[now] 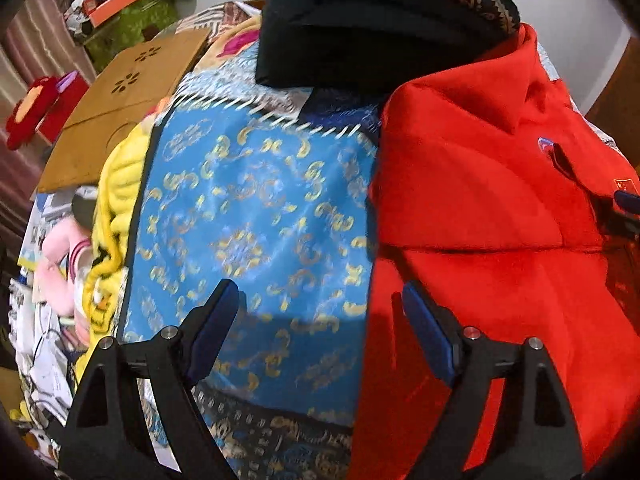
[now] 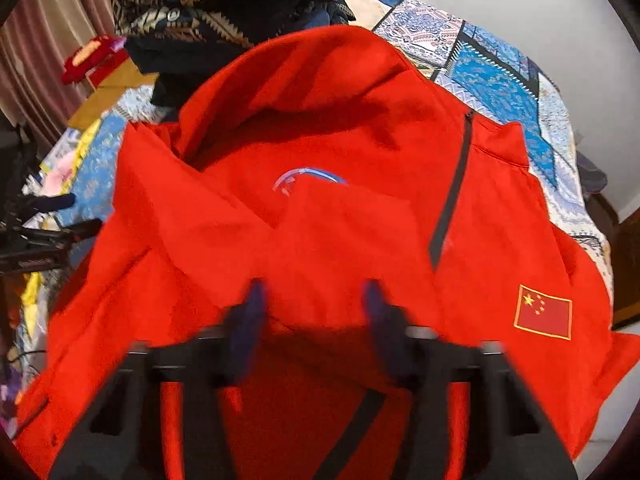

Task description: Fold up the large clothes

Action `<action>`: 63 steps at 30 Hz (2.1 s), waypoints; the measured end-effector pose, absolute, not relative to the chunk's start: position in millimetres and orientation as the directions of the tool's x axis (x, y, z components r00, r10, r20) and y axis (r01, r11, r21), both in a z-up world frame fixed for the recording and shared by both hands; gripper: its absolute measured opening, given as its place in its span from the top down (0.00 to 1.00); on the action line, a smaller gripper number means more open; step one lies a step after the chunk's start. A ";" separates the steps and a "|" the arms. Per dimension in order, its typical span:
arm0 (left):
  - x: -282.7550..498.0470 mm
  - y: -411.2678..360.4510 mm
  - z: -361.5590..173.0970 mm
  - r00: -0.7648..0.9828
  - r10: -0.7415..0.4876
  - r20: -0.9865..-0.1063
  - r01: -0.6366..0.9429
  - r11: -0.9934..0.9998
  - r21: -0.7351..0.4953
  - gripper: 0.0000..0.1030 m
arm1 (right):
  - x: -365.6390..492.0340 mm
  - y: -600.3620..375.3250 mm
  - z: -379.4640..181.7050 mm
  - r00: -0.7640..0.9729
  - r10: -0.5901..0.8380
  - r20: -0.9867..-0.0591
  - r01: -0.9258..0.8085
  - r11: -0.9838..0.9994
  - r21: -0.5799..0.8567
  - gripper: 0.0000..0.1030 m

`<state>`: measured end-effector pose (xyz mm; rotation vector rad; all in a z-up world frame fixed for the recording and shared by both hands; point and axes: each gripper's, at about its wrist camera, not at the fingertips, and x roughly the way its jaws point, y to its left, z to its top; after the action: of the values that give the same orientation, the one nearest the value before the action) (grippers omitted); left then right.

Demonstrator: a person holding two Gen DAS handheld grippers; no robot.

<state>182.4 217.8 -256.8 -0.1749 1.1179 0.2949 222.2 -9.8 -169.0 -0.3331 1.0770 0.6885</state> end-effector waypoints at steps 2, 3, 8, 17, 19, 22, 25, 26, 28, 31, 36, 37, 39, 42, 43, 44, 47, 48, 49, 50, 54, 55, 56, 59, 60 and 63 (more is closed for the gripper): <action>189.2 211.7 -254.4 0.421 0.160 -0.893 -0.306 0.952 0.026 0.19 | 226.2 -10.5 -166.2 0.288 0.373 -0.882 -0.645 0.756 0.109 0.91; 192.8 208.7 -253.4 0.431 0.169 -0.886 -0.299 0.953 0.037 0.19 | 228.0 -12.1 -163.5 0.295 0.383 -0.875 -0.640 0.760 0.117 0.92; 213.6 193.7 -252.8 0.466 0.115 -0.877 -0.214 0.977 0.015 0.50 | 237.3 -22.9 -134.7 0.353 0.428 -0.832 -0.604 0.784 0.148 0.94; 222.4 193.0 -241.2 0.499 -0.018 -0.866 -0.166 0.979 -0.116 0.95 | 268.4 -63.0 -61.2 0.502 0.494 -0.710 -0.498 0.836 0.230 0.95; 218.0 197.2 -231.1 0.519 -0.037 -0.854 -0.165 0.976 -0.143 0.95 | 276.0 -70.8 -43.6 0.537 0.500 -0.680 -0.480 0.843 0.241 0.96; 210.5 201.7 -218.8 0.536 -0.076 -0.841 -0.166 0.967 -0.193 0.96 | 285.4 -81.9 -16.5 0.593 0.507 -0.626 -0.461 0.851 0.251 0.96; 204.5 205.9 -209.3 0.542 -0.134 -0.829 -0.168 0.950 -0.263 0.96 | 287.1 -99.5 8.5 0.644 0.517 -0.564 -0.443 0.853 0.277 0.96; 202.8 207.1 -208.0 0.545 -0.151 -0.825 -0.166 0.945 -0.283 0.96 | 285.8 -105.5 12.2 0.655 0.519 -0.549 -0.437 0.853 0.286 0.96; 198.5 208.1 -206.5 0.550 -0.172 -0.817 -0.162 0.938 -0.307 0.96 | 282.7 -120.4 17.0 0.674 0.520 -0.525 -0.420 0.854 0.307 0.96; 194.2 202.9 -206.9 0.546 -0.179 -0.818 -0.143 0.943 -0.301 0.96 | 278.4 -142.8 5.4 0.684 0.497 -0.535 -0.378 0.868 0.322 0.96; 192.2 198.0 -238.3 0.460 -0.154 -0.874 -0.165 0.953 -0.255 0.96 | 276.4 -183.2 -44.1 0.650 0.436 -0.623 -0.270 0.898 0.348 0.97; 192.2 198.5 -248.8 0.432 -0.167 -0.886 -0.174 0.949 -0.264 0.96 | 276.7 -191.2 -52.4 0.638 0.427 -0.640 -0.251 0.902 0.351 0.97; 189.6 197.0 -259.3 0.405 -0.159 -0.900 -0.183 0.951 -0.250 0.96 | 274.7 -202.6 -74.6 0.604 0.394 -0.693 -0.218 0.918 0.332 0.97; 184.5 191.3 -265.8 0.376 -0.129 -0.917 -0.182 0.961 -0.209 0.96 | 270.4 -210.9 -101.9 0.529 0.401 -0.748 -0.208 0.916 0.344 0.97; 183.5 190.0 -266.3 0.372 -0.121 -0.920 -0.182 0.963 -0.200 0.95 | 269.9 -210.2 -108.6 0.507 0.401 -0.763 -0.209 0.916 0.343 0.97; 182.8 189.1 -266.3 0.368 -0.105 -0.924 -0.186 0.965 -0.184 0.91 | 268.9 -206.6 -113.4 0.495 0.391 -0.776 -0.206 0.921 0.332 0.96; 181.2 188.2 -264.5 0.374 -0.079 -0.924 -0.205 0.965 -0.165 0.69 | 273.0 -198.1 -124.4 0.444 0.401 -0.801 -0.197 0.916 0.349 0.93; 179.0 187.9 -264.1 0.384 -0.070 -0.921 -0.214 0.963 -0.163 0.62 | 277.6 -195.8 -132.1 0.401 0.432 -0.807 -0.185 0.902 0.390 0.86; 176.4 190.0 -262.3 0.395 -0.061 -0.917 -0.223 0.962 -0.160 0.60 | 283.2 -191.8 -141.3 0.353 0.461 -0.814 -0.170 0.887 0.429 0.80; 176.6 191.4 -263.4 0.398 -0.050 -0.916 -0.234 0.960 -0.154 0.58 | 286.4 -188.0 -149.9 0.319 0.477 -0.819 -0.159 0.879 0.450 0.67; 179.5 202.5 -278.3 0.378 -0.046 -0.925 -0.262 0.953 -0.155 0.51 | 298.6 -163.2 -183.1 0.238 0.458 -0.857 -0.131 0.889 0.439 0.59; 179.3 206.8 -281.0 0.379 -0.040 -0.925 -0.269 0.951 -0.151 0.48 | 302.2 -159.1 -190.2 0.231 0.448 -0.864 -0.112 0.894 0.433 0.59; 178.5 208.3 -283.0 0.383 -0.031 -0.923 -0.275 0.950 -0.146 0.43 | 302.2 -156.7 -192.4 0.245 0.445 -0.861 -0.103 0.895 0.433 0.59; 177.6 211.6 -287.9 0.392 -0.031 -0.919 -0.287 0.945 -0.154 0.36 | 310.4 -151.5 -195.2 0.282 0.440 -0.853 -0.075 0.896 0.437 0.59; 176.6 213.4 -288.9 0.393 -0.033 -0.919 -0.291 0.944 -0.158 0.34 | 314.7 -149.4 -196.7 0.298 0.430 -0.852 -0.063 0.900 0.431 0.63; 181.6 218.5 -291.1 0.397 -0.037 -0.917 -0.300 0.939 -0.167 0.31 | 327.4 -137.6 -201.7 0.288 0.405 -0.868 -0.059 0.912 0.406 0.96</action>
<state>181.6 218.5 -291.1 -0.3294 1.1562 0.1705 327.4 -137.6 -201.7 0.3223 1.2458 0.3169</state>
